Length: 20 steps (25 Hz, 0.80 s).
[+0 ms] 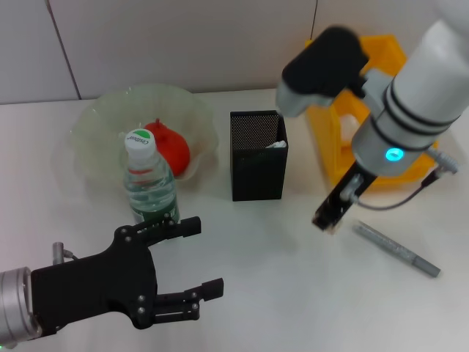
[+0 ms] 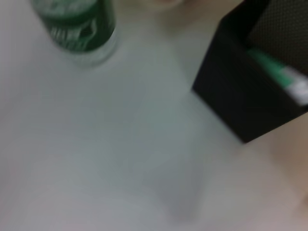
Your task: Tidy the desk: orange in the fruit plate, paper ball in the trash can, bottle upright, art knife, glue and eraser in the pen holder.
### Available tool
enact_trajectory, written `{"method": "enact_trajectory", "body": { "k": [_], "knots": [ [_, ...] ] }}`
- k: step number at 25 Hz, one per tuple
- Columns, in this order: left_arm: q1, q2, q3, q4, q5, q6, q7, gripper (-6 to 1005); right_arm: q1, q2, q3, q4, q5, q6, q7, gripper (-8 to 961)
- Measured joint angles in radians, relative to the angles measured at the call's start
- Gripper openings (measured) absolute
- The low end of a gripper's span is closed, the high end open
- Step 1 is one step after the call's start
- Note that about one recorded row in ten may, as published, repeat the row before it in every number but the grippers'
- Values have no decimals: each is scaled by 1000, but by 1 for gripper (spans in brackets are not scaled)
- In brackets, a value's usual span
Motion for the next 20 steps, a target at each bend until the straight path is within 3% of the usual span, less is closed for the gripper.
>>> {"method": "enact_trajectory", "body": {
  "k": [6,20],
  "knots": [
    [-4,-2,0,-2,-3,0,5,870,-34,-3,77,185,-21,-64,-7,252],
    [-15,-5,0,-3,-1,-2,7,869,-134,-1,207,436,-23,-101,-56,251]
  ]
}}
